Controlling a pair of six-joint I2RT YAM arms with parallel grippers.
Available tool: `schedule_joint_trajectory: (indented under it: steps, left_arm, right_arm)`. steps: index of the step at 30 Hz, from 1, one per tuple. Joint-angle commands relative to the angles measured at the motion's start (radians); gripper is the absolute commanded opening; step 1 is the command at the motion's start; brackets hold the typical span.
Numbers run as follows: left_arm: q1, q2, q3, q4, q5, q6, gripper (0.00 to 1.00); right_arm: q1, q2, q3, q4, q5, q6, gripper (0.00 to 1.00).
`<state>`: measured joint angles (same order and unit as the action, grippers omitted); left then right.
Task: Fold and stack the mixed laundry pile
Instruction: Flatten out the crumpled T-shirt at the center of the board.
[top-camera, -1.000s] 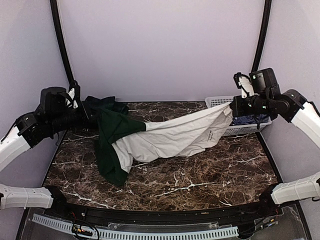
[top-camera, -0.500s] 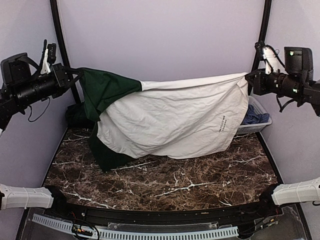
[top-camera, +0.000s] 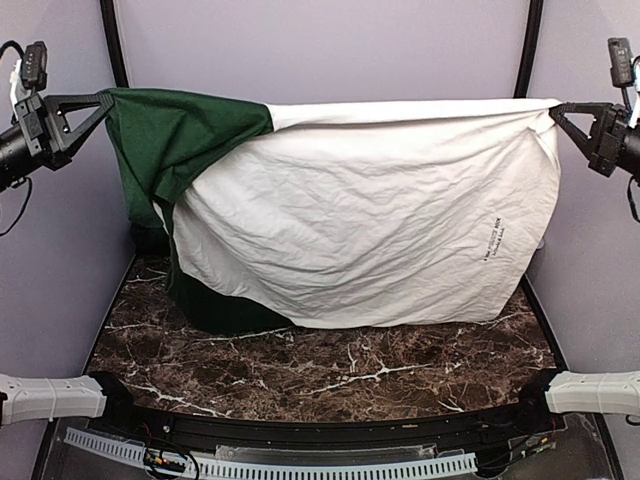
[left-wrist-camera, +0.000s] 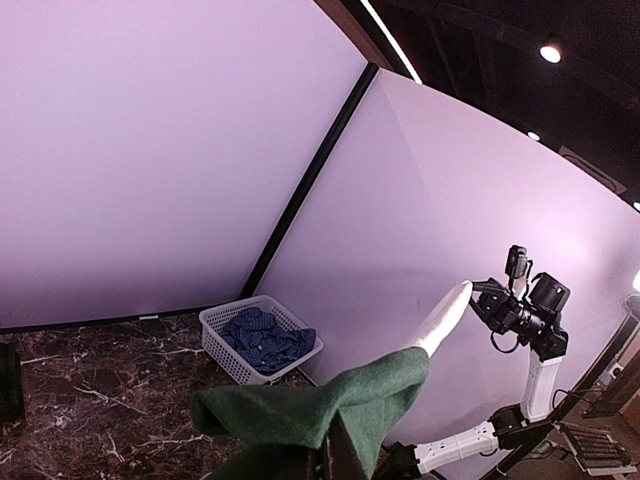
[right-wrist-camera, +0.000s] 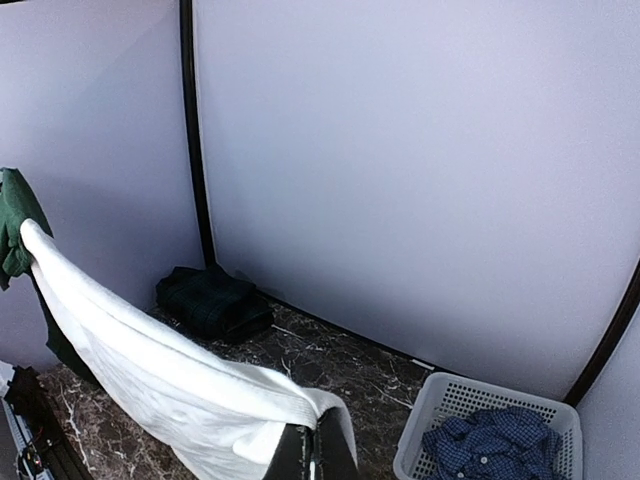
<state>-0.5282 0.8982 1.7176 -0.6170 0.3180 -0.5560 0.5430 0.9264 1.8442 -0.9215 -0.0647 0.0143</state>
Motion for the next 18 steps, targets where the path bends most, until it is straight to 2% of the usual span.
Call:
schedule_joint_trajectory:
  steps: [1,6,9,18]
  left_arm:
    - [0.005,0.030,0.075,-0.002,0.000,0.017,0.00]
    - [0.005,0.086,0.124,0.029,-0.108,0.043,0.00]
    - [0.006,0.136,0.153,0.047,-0.112,0.073,0.00]
    - [0.007,0.211,0.240,0.019,-0.183,0.110,0.00]
  right_arm:
    - [-0.001,0.015,0.020,0.050,-0.005,-0.025,0.00]
    - [0.000,0.061,0.004,0.141,0.087,-0.047,0.00]
    - [-0.001,0.088,-0.001,0.185,0.094,-0.050,0.00]
    - [0.000,0.171,0.026,0.187,0.155,-0.101,0.00]
